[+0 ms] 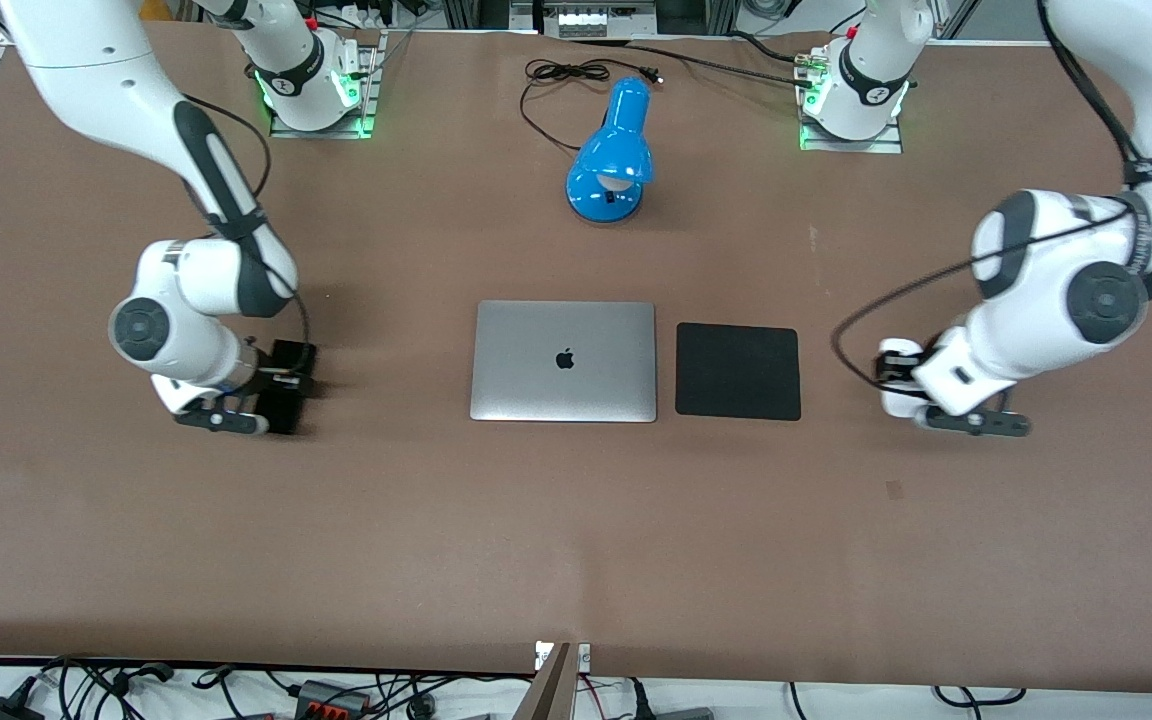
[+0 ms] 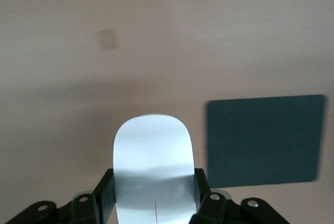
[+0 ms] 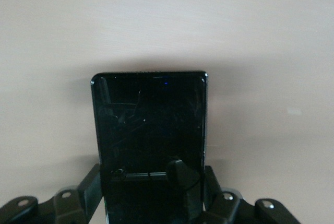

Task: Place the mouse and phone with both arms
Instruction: 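Carry the phone toward the laptop while the left gripper carries the mouse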

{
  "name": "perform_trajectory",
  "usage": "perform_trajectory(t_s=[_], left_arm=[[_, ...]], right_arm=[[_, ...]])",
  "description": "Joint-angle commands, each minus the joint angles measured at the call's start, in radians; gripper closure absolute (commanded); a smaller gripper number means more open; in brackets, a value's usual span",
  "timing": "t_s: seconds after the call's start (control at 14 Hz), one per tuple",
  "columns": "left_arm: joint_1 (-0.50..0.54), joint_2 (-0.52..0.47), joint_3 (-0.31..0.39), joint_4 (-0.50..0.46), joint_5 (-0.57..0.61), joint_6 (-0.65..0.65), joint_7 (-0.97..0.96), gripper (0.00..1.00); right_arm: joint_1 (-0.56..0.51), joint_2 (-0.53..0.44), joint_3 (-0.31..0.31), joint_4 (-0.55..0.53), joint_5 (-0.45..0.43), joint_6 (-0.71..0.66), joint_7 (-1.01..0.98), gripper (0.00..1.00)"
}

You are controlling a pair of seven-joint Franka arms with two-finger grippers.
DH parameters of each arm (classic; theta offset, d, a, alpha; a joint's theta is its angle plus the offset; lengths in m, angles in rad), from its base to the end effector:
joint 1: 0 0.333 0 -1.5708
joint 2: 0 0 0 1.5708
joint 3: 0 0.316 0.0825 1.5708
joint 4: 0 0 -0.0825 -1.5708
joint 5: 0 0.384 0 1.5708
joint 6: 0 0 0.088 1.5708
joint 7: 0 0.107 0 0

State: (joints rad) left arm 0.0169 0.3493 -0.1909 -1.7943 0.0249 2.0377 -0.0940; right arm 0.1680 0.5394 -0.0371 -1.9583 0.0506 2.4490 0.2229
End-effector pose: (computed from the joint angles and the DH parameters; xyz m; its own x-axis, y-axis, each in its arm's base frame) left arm 0.6213 -0.0994 0.3508 0.9910 -0.0855 -0.1027 -0.0824 -0.9960 0.0345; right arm 0.6070 0.0805 0.1932 0.9907 -0.1264 -0.0495 -0.1266 -0.9920 -0.0004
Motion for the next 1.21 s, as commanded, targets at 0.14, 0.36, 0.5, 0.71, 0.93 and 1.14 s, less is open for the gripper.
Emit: perform_trajectory(t_s=[0.14, 0.36, 0.5, 0.71, 0.93, 1.14], left_arm=[[-0.184, 0.131, 0.002, -0.002, 0.000, 0.105, -0.213, 0.64], [-0.213, 0.151, 0.004, -0.100, 0.001, 0.266, -0.237, 0.64], [-0.218, 0.154, 0.002, -0.180, 0.001, 0.401, -0.239, 0.64], [-0.218, 0.171, 0.004, -0.223, 0.001, 0.470, -0.239, 0.64], [-0.219, 0.201, 0.004, -0.226, 0.001, 0.486, -0.239, 0.55], [-0.213, 0.166, 0.002, -0.223, 0.001, 0.477, -0.240, 0.00]], right_arm=[[0.139, 0.027, 0.028, 0.056, 0.014, -0.002, 0.087, 0.85], [0.174, 0.047, 0.034, 0.056, 0.014, 0.002, 0.134, 0.85], [0.188, 0.054, 0.036, 0.056, 0.012, 0.004, 0.133, 0.85], [0.199, 0.074, 0.036, 0.059, 0.014, 0.007, 0.139, 0.86], [0.211, 0.079, 0.036, 0.059, 0.012, 0.008, 0.138, 0.86], [0.219, 0.077, 0.036, 0.061, 0.035, 0.054, 0.205, 0.00]])
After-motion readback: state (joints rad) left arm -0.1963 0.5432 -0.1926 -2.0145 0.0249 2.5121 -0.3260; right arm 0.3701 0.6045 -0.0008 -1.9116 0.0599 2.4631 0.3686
